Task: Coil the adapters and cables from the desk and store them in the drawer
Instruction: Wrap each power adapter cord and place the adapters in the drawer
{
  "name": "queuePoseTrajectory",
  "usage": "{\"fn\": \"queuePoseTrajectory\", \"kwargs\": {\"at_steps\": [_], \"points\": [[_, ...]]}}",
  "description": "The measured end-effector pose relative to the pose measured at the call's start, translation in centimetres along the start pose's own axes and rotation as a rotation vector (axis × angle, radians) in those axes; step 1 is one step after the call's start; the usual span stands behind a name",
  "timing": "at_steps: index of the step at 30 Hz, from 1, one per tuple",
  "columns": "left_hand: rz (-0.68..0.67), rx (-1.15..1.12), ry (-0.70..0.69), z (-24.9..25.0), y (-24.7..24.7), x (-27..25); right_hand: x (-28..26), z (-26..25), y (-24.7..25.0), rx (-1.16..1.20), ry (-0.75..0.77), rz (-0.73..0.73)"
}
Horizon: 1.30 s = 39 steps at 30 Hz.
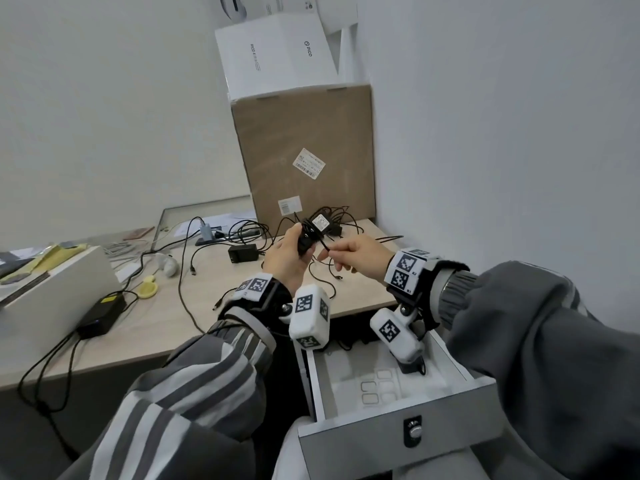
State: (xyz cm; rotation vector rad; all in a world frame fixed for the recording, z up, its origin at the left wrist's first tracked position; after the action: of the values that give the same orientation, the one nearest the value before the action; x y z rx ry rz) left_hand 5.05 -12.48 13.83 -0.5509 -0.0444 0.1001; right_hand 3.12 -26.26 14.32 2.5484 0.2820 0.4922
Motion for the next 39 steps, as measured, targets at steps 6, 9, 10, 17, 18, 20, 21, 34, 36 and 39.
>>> {"fn": "queuePoseTrajectory", "kwargs": {"at_steps": [6, 9, 10, 17, 18, 20, 21, 34, 36, 39], "points": [[-0.411, 0.277, 0.201, -0.4, -0.9, -1.9, -0.7, 0.8, 1.5, -0.029, -0.019, -0.103], [-0.640, 0.549, 0.175, -0.2, -1.4, -3.1, -1.2, 1.1, 2.2, -0.306, -0.068, -0.240], [-0.679, 0.614, 0.164, -0.1, -1.5, -3.3, -1.4, 1.5, 2.2, -0.336, -0.094, -0.310], [-0.782, 0.923, 0.217, -1.3, -1.9, -4.2, -2.7, 3.6, 1.8, 0.142, -0.292, -0.568], [-0.782, 0.948, 0.209, -1.7, -2.0, -4.2, -3.0, 3.9, 1.6, 0.172, -0.318, -0.581], [-0.774, 0.989, 0.195, -2.5, -2.1, -4.0, -3.3, 4.4, 1.5, 0.239, -0.372, -0.562], [-0.767, 1.017, 0.194, -2.8, -2.0, -3.9, -3.5, 4.9, 1.5, 0.299, -0.417, -0.522], [-0.412, 0.832, 0.326, -9.9, -0.5, -0.7, -4.5, 9.4, -0.9, -0.198, -0.328, -0.311], [-0.412, 0.699, 0.374, -10.6, -0.1, -0.3, -4.9, 10.3, -1.6, 0.226, -0.420, -0.288], [-0.412, 0.581, 0.461, -11.7, 1.0, 0.0, -4.8, 11.9, -1.5, 0.781, -0.540, -0.119]]}}
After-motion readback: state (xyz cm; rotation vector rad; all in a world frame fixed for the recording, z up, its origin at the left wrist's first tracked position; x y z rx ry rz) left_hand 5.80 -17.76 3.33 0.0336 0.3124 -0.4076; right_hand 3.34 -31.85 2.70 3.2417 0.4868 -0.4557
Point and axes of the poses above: each hand's wrist, its own x-axis towards the middle knuckle, its own y-axis out of the back of the hand, z = x × y, the point moved 5 cm from there along x, towards the middle knuckle, and after that the axes turned 1 degree about -y, right-handed, at the moved point
